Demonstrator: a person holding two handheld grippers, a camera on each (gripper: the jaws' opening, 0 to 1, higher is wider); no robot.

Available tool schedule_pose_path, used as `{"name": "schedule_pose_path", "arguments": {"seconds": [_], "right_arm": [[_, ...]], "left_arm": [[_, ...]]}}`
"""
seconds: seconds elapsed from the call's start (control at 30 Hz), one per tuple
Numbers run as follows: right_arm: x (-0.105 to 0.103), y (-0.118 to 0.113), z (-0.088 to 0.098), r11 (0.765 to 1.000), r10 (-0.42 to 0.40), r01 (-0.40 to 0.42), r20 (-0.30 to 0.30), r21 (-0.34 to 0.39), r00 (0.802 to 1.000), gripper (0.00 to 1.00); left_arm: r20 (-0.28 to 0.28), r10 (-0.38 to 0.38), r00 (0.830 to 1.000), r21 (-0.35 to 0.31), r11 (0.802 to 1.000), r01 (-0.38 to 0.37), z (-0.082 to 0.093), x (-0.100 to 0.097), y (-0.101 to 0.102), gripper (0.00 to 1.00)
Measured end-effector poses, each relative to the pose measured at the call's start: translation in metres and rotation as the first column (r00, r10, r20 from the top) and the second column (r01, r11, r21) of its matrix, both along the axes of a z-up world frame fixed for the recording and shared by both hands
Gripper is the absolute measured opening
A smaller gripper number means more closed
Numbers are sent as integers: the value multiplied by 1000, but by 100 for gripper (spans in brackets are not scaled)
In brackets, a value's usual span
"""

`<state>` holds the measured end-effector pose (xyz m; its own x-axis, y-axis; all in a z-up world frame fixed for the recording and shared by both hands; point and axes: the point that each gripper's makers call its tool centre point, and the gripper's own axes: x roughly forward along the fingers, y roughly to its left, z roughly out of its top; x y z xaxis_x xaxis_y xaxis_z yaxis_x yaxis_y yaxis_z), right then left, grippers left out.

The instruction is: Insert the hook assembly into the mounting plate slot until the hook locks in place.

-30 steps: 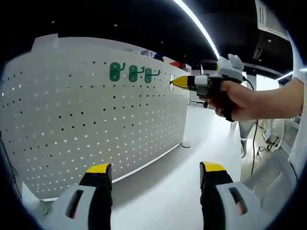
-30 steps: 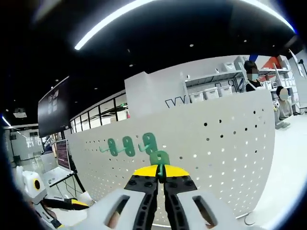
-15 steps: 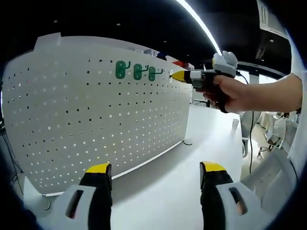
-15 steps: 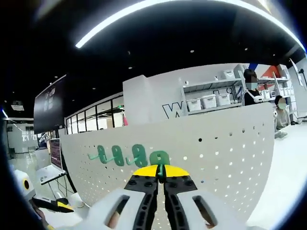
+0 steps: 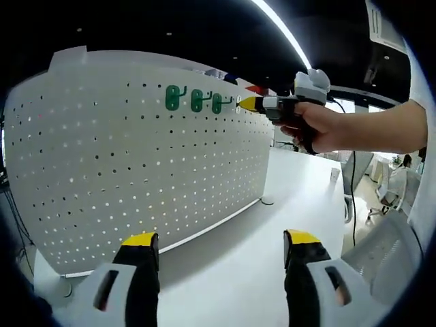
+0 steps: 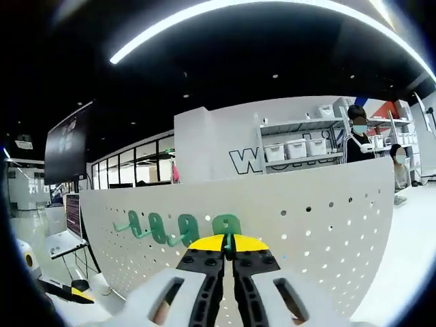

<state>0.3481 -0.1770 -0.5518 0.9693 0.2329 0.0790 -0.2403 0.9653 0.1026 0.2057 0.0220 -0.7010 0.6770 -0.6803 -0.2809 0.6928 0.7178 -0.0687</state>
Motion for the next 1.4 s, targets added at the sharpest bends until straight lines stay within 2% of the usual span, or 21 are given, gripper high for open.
{"name": "schedule_pose_path", "arguments": {"seconds": [0.27,0.33,0.63,0.97,1.03,1.1,1.17,1.27,1.4], "right_arm": [[6,-2,0,1000,-9,9,-3,7,1000,0],[6,-2,1,1000,-11,11,4,-18,1000,0],[11,-2,-1,1000,-19,19,-9,5,1000,0],[14,-1,-2,996,-88,88,-23,8,996,1],[15,0,-2,994,-106,106,-30,0,994,1],[16,-1,-3,988,-132,129,-30,-89,991,1],[17,1,-4,988,-140,137,-38,-72,989,1],[18,1,-4,985,-154,150,-47,-87,987,1],[17,1,-5,977,-169,160,-50,-143,984,1]], "left_arm": [[-9,12,1000,4,1000,-12,-3,-1,6,76],[-12,13,1000,3,1000,-13,-3,-2,6,76],[-10,23,1000,0,1000,-23,0,1,12,75],[-17,20,1000,-7,1000,-20,-1,0,13,75],[-16,24,1000,-7,1000,-24,-1,0,14,75],[-19,24,1000,-11,1000,-25,-1,0,14,74],[-19,23,1000,-11,1000,-24,-1,0,14,74],[-18,22,1000,-12,1000,-22,-1,0,13,74],[-15,27,1000,-10,1000,-28,-1,0,14,73]]}}
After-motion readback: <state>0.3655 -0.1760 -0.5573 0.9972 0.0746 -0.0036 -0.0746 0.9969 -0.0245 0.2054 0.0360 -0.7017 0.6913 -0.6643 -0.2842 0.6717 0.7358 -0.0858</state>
